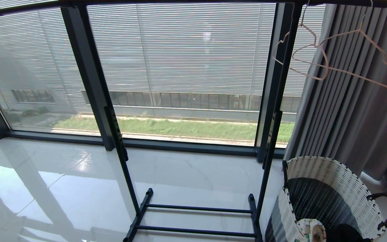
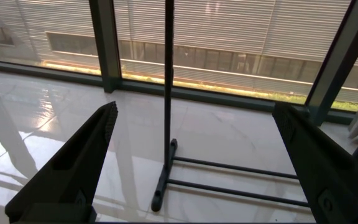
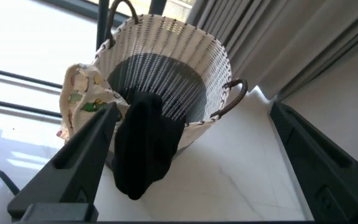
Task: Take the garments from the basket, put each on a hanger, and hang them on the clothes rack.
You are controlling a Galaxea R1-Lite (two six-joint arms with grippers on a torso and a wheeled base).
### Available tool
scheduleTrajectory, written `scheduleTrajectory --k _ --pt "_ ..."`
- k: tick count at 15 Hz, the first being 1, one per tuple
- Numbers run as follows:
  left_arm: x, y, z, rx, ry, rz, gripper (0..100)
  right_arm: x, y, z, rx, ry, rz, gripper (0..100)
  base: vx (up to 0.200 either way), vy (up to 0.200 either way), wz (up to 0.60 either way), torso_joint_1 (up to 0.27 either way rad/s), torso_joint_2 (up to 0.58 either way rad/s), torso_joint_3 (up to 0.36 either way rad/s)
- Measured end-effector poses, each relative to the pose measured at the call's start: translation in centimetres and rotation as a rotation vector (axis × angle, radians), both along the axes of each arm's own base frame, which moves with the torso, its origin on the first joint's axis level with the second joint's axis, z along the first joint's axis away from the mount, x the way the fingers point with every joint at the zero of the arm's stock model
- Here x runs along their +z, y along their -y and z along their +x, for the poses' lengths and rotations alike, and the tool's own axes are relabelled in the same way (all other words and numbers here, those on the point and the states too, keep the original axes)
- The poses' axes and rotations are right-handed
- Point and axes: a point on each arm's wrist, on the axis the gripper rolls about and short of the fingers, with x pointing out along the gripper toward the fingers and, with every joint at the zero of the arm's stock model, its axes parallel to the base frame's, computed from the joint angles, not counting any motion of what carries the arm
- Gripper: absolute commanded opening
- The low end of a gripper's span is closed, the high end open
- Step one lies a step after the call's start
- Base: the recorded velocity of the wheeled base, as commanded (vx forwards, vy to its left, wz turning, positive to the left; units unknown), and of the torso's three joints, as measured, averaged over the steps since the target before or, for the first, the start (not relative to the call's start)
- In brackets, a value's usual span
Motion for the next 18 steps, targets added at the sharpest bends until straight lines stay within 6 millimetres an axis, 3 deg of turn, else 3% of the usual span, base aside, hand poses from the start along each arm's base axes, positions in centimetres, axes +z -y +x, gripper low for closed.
scheduleTrajectory --k 3,7,10,13,18 --pt "0.0 0.0 0.0 0.000 0.000 0.000 100 2.5 -0.2 2.3 0.041 -0.141 -0.051 100 0.000 0.000 0.00 0.000 0.00 0.000" --pt "0.0 0.0 0.0 0.000 0.000 0.000 100 4.2 -1.0 8.2 0.175 -0.435 -0.226 100 0.000 0.000 0.00 0.000 0.00 0.000" --pt "0.0 0.0 0.0 -0.001 0.000 0.000 100 3.0 -1.3 13.0 0.281 -0.641 -0.357 100 0.000 0.000 0.00 0.000 0.00 0.000" --pt "0.0 0.0 0.0 0.000 0.000 0.000 100 0.8 -0.1 16.7 0.365 -0.779 -0.495 100 0.000 0.000 0.00 0.000 0.00 0.000" --pt "0.0 0.0 0.0 0.000 0.000 0.001 100 -1.5 1.3 19.5 0.372 -0.854 -0.492 100 0.000 0.000 0.00 0.000 0.00 0.000"
